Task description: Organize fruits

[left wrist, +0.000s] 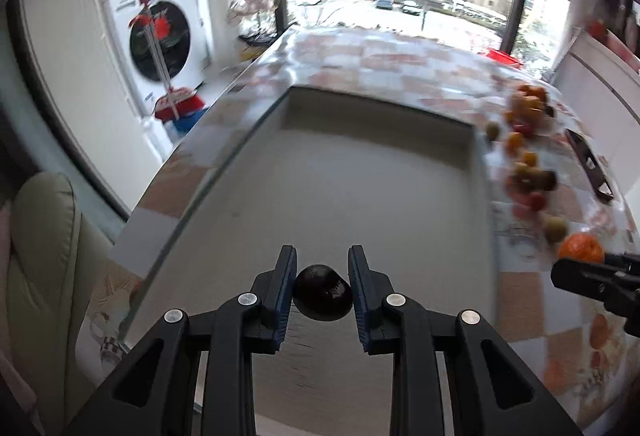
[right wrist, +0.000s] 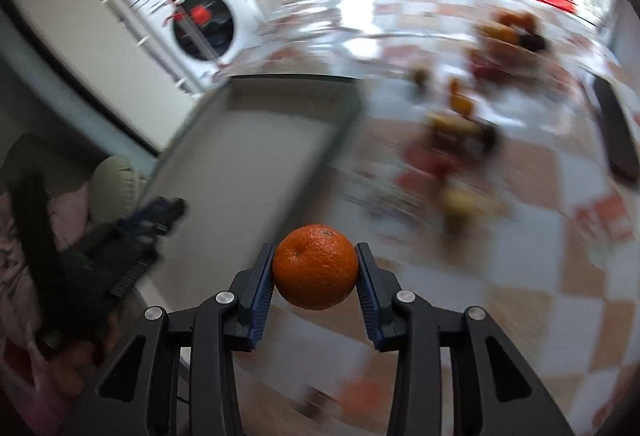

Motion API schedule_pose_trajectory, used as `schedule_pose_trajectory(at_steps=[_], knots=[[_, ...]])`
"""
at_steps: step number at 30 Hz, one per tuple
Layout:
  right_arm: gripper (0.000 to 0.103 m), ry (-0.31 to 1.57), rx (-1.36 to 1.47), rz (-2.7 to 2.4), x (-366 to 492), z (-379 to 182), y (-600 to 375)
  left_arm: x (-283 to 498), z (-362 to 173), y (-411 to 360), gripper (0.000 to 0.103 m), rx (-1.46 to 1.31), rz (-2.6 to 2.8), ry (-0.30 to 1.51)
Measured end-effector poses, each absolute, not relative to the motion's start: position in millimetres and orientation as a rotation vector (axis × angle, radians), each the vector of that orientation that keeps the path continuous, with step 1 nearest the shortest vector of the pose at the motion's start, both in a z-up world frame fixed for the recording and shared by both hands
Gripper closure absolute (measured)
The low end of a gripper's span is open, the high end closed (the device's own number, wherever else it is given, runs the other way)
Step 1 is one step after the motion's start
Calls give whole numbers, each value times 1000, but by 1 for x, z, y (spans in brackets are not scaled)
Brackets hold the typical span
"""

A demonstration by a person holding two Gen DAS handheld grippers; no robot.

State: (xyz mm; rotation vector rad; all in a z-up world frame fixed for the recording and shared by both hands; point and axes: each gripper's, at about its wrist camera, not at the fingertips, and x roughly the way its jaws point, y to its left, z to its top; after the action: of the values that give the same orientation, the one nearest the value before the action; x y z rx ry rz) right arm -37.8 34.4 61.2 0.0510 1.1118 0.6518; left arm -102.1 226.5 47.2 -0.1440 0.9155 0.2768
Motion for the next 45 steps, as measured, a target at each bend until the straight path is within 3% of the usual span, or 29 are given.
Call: schedule_pose_trajectory(at_steps=[7, 8, 9, 10, 12, 18, 22, 31, 38, 45], knots=[[59, 1121, -50, 704, -25, 56, 117, -91, 26, 244, 74, -184, 273, 950], [55, 1130, -56, 702, -23, 54, 119, -90, 24, 244, 74, -179, 268, 955], [41, 1137, -62, 694, -21, 52, 120, -89, 22, 244, 71, -174, 263, 956], [26, 1135, -68, 677, -21, 52, 121, -90, 22, 245, 53, -169, 260, 952], [21, 1103, -58, 671, -21, 59, 115, -89, 22, 245, 20, -161, 262, 945], [17, 1054, -110, 501, -27, 72, 77, -91, 17, 259, 19, -166, 309, 964], [16, 1072, -253, 323, -43, 51, 61, -93, 18, 263, 19, -190, 325, 973], [17, 1051, -391, 354, -50, 37, 99, -105, 25, 256, 19, -126, 374, 956], [16, 969, -252, 294, -48, 58, 20, -126, 83, 210, 19, -160, 161, 803], [16, 1012, -79, -45, -28, 18, -137, -148, 174, 148, 19, -421, -295, 641]])
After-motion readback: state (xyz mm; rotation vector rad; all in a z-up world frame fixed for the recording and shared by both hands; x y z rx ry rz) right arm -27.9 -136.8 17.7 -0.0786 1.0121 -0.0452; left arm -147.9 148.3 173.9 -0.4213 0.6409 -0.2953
